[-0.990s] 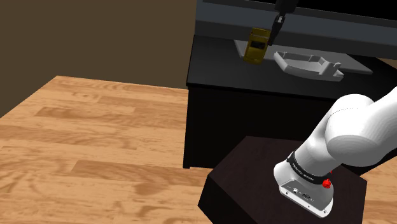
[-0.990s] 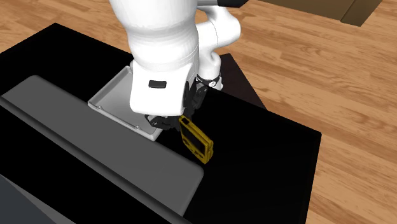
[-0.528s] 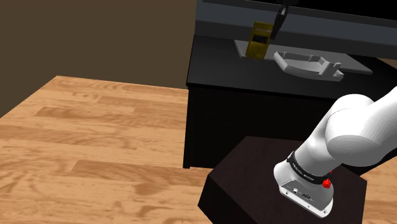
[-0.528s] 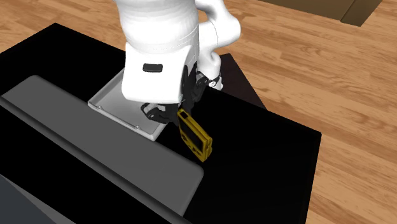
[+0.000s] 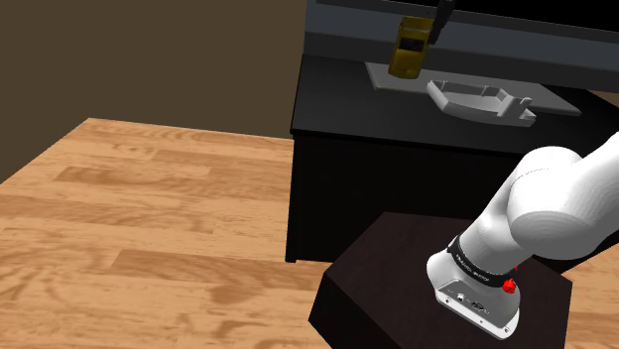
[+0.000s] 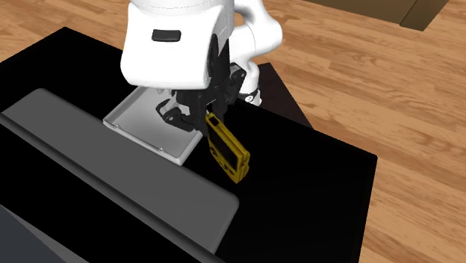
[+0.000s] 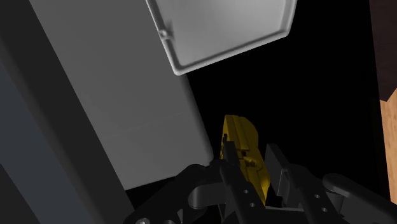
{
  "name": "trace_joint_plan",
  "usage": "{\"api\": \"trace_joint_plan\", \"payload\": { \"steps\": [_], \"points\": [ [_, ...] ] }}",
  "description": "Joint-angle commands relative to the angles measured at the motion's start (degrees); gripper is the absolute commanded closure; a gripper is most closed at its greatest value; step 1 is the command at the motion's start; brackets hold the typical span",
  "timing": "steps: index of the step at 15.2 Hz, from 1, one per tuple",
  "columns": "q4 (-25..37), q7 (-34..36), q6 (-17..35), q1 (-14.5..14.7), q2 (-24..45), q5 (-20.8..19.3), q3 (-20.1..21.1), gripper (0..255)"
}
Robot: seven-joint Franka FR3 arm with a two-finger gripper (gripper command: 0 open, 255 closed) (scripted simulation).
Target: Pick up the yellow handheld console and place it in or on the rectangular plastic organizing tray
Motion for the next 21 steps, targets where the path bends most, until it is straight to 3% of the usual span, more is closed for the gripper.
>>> {"api": "trace_joint_plan", "payload": {
  "steps": [1, 18, 21],
  "points": [
    [1.91, -0.17, -1.48, 0.13, 0.45, 0.22, 0.04, 255],
    [21.12, -2.38, -14.78, 1.24, 6.83, 2.71, -0.75, 255],
    [20.81, -4.14, -16.02, 0.44, 4.92, 1.47, -1.49, 255]
  ]
}}
